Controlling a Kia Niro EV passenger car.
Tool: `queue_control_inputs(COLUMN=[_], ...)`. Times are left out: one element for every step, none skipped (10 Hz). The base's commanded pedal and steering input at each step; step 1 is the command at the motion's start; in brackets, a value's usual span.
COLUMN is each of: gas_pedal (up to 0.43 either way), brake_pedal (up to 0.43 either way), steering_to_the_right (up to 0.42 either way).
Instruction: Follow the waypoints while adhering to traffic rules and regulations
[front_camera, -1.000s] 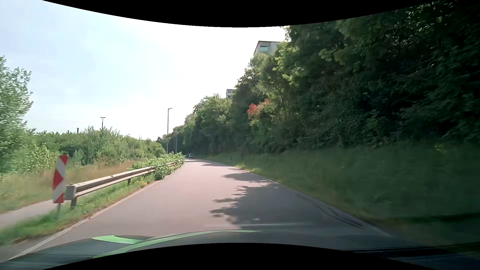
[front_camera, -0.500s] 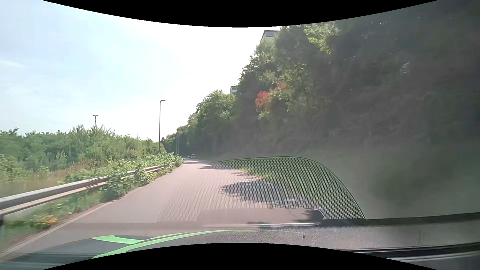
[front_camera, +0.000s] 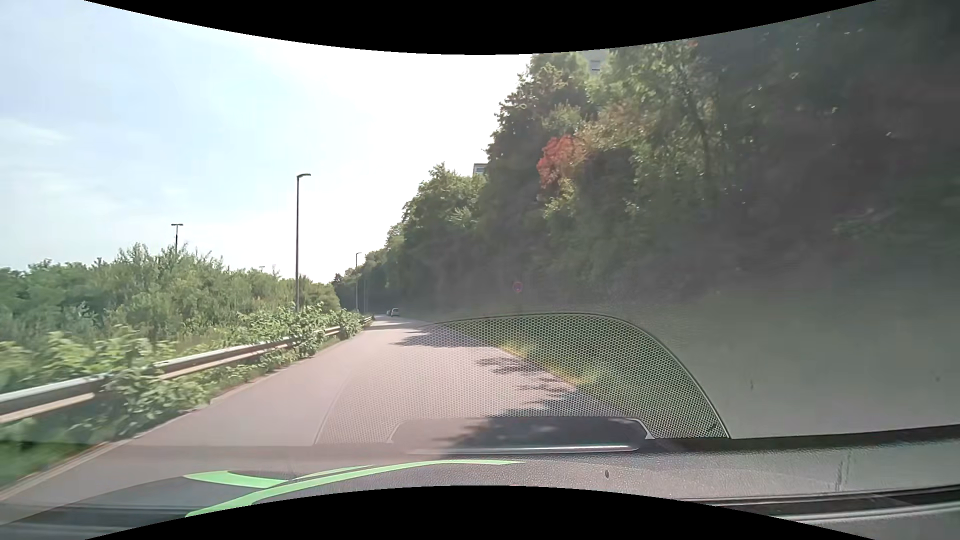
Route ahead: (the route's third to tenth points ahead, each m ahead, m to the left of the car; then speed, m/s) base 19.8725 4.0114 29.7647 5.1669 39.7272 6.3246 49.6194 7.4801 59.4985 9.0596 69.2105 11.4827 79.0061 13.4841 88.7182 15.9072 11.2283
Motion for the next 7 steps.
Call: queue_control_inputs(gas_pedal=[0.169, 0.169, 0.169, 0.169, 0.169, 0.169, 0.169], brake_pedal=[0.000, 0.000, 0.000, 0.000, 0.000, 0.000, 0.000], steering_to_the_right=[-0.030, -0.030, -0.030, -0.030, -0.030, -0.030, -0.030])
